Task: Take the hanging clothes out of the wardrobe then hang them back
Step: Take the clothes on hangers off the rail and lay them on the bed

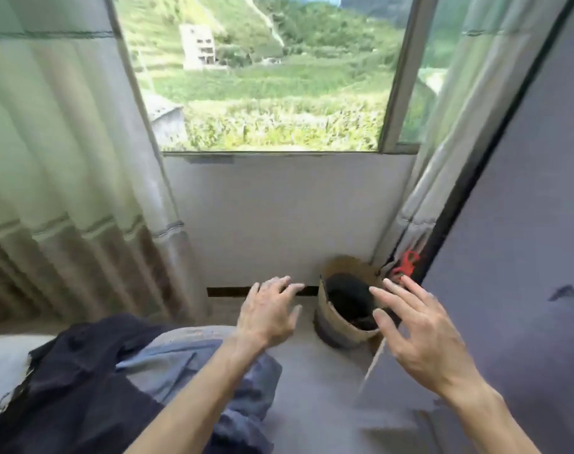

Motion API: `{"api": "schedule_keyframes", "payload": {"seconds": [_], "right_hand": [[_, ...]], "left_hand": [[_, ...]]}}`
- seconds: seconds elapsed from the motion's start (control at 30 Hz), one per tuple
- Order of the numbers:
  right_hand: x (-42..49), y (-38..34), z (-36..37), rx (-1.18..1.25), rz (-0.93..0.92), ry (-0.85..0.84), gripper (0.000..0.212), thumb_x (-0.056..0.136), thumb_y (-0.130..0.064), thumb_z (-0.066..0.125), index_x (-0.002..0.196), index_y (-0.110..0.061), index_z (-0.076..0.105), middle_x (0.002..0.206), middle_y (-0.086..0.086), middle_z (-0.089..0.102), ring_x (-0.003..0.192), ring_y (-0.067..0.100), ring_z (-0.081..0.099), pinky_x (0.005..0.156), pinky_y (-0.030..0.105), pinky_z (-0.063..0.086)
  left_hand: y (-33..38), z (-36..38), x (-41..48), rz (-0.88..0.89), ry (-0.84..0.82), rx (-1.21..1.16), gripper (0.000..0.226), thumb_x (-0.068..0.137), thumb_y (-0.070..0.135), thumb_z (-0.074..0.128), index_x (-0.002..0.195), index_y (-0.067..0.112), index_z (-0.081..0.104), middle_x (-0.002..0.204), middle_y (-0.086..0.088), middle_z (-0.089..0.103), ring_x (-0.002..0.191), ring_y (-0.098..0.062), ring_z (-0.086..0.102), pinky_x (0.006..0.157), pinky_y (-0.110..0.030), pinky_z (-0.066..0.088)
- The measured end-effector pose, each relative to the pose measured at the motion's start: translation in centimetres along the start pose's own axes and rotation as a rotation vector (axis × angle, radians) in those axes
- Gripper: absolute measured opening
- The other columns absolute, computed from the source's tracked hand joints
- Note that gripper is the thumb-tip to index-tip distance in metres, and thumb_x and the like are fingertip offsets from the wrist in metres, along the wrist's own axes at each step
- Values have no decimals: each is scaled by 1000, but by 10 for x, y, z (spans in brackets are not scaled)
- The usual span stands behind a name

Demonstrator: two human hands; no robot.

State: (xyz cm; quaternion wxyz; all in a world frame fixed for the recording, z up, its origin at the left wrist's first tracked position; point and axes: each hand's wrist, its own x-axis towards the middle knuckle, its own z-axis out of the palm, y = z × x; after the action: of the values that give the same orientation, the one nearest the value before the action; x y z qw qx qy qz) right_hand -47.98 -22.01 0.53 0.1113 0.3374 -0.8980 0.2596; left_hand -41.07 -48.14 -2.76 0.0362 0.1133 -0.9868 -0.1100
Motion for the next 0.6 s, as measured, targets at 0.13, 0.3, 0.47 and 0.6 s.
{"api": "schedule_keyframes", "payload": {"seconds": [0.13, 0.3, 0.47, 0.6], "right_hand": [[-25, 71, -72, -67, 207, 195, 43, 96, -51, 41, 133, -39, 59, 143, -10, 54, 144, 13, 33, 112, 52, 38], [-81, 123, -141, -220, 474, 340, 49, 96, -56, 35, 138, -39, 55, 147, -14, 50, 146, 6, 26, 117, 39, 32], [-140, 146, -184, -383, 738, 451, 51, 97, -57, 31, 141, -40, 51, 150, -16, 46, 148, 5, 22, 119, 30, 25], [-181, 148, -207, -485, 902, 538, 50, 98, -55, 32, 141, -39, 51, 150, -16, 45, 148, 5, 20, 120, 27, 20]], "left_hand": [[117, -18, 63, 289, 41, -13, 49, 98, 44, 46, 146, 41, 39, 157, 11, 34, 145, -13, 28, 119, -36, 22], [245, -28, 109, 629, 46, -56, 48, 99, 45, 46, 147, 42, 38, 156, 9, 37, 144, -15, 33, 119, -32, 25], [341, -23, 131, 886, -39, -101, 50, 101, 45, 43, 149, 46, 32, 160, 14, 28, 145, -13, 31, 116, -32, 26], [398, -15, 133, 1039, -88, -142, 49, 102, 43, 42, 149, 47, 31, 160, 20, 25, 145, -9, 28, 113, -30, 29]]}}
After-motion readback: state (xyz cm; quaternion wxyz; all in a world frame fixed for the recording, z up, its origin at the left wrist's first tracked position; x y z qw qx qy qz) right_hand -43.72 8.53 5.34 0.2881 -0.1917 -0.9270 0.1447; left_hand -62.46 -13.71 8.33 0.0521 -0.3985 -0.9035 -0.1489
